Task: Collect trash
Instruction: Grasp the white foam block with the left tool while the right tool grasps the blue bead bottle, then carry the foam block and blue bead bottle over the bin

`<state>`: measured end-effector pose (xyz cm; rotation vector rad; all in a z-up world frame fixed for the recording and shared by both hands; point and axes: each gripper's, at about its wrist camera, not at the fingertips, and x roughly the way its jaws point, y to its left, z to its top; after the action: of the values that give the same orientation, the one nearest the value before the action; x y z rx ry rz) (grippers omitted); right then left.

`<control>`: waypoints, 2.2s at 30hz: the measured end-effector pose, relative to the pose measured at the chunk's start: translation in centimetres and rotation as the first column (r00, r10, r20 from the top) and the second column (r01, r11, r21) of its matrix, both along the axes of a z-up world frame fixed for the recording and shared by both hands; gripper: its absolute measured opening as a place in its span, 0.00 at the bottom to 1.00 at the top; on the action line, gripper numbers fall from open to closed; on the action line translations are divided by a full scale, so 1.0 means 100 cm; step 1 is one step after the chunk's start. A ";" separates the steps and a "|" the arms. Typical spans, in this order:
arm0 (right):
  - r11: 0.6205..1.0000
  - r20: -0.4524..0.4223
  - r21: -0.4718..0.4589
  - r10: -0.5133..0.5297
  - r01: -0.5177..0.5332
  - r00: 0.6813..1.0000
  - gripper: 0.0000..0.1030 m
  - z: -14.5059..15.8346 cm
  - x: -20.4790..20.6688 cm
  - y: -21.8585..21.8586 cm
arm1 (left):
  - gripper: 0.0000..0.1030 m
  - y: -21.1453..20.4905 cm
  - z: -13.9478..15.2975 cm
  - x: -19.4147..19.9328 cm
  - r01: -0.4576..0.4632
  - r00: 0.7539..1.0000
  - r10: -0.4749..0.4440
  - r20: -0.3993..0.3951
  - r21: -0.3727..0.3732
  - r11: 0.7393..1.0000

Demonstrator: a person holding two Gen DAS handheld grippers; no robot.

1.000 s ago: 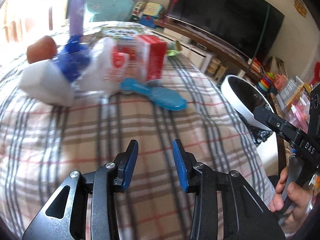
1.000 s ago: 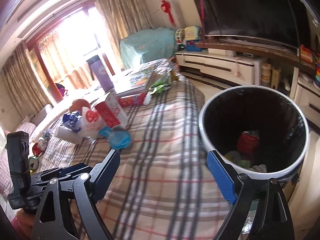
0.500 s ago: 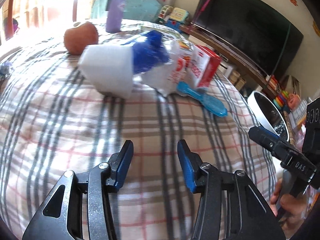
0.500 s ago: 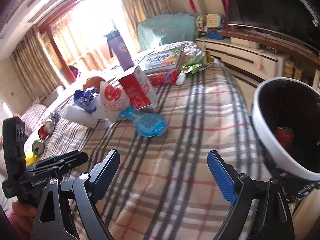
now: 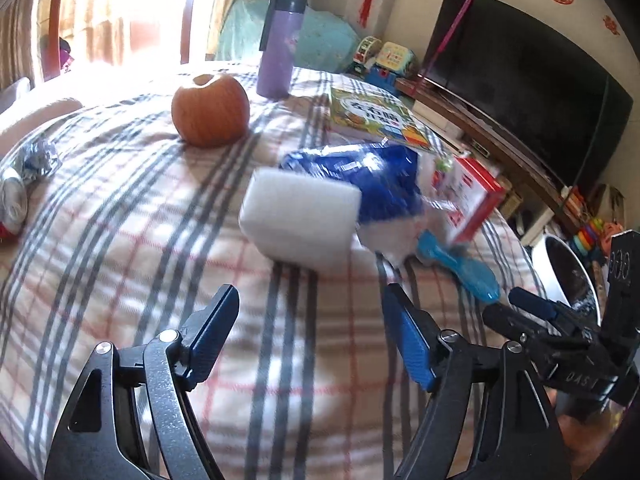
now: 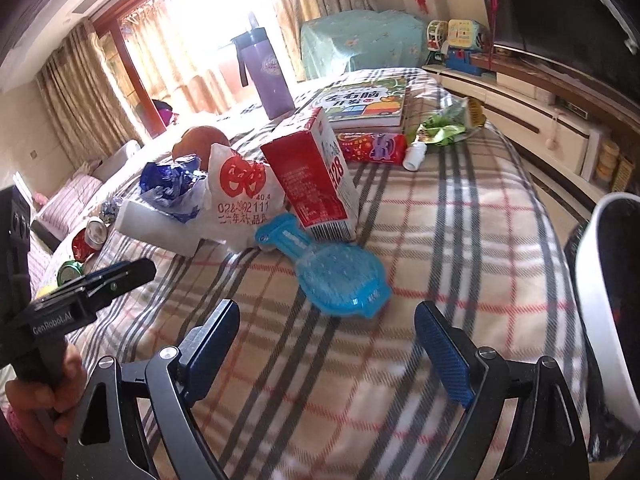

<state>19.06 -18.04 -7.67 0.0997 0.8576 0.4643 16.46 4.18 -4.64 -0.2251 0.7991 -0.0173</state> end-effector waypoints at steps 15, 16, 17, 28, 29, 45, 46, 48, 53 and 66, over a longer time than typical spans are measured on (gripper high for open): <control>0.996 -0.015 -0.092 0.005 -0.007 1.000 0.54 -0.008 0.018 0.014 | 0.42 -0.006 -0.012 0.025 0.020 1.000 -0.020 -0.002 0.032 0.999; 0.996 -0.013 -0.089 0.001 -0.002 1.000 0.53 -0.007 0.015 0.012 | 0.25 -0.005 -0.012 0.023 0.039 0.999 -0.039 -0.008 0.010 0.999; 0.996 -0.012 -0.085 -0.002 0.001 1.000 0.53 -0.007 0.013 0.010 | 0.22 -0.006 -0.013 0.021 0.053 0.998 -0.053 -0.016 -0.006 0.999; 0.999 -0.021 -0.023 -0.030 0.030 0.999 0.46 -0.003 -0.018 -0.011 | 0.12 -0.027 -0.001 -0.020 0.182 0.983 -0.182 0.008 -0.008 0.983; 0.999 -0.024 -0.014 -0.035 0.034 0.999 0.46 -0.003 -0.021 -0.014 | 0.12 -0.028 -0.001 -0.021 0.190 0.982 -0.190 0.009 -0.013 0.982; 0.993 -0.007 0.031 -0.116 0.116 0.993 0.45 0.008 -0.045 -0.047 | 0.10 -0.071 0.003 -0.038 0.324 0.946 -0.322 0.037 -0.034 0.946; 0.992 -0.005 0.032 -0.121 0.121 0.993 0.45 0.008 -0.047 -0.049 | 0.11 -0.074 0.004 -0.038 0.330 0.944 -0.329 0.039 -0.033 0.943; 0.991 -0.002 0.036 -0.130 0.130 0.992 0.45 0.010 -0.050 -0.054 | 0.10 -0.079 0.005 -0.039 0.342 0.939 -0.340 0.043 -0.032 0.939; 0.987 0.005 0.048 -0.152 0.151 0.988 0.45 0.013 -0.057 -0.063 | 0.10 -0.092 0.007 -0.040 0.365 0.931 -0.363 0.047 -0.024 0.931; 0.978 0.022 0.068 -0.201 0.199 0.979 0.45 0.020 -0.072 -0.086 | 0.10 -0.123 0.010 -0.041 0.423 0.905 -0.422 0.047 -0.010 0.906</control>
<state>11.84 -26.66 -5.68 0.2370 0.7946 0.3045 12.32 -8.15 -3.60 -0.0652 0.7921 -0.4396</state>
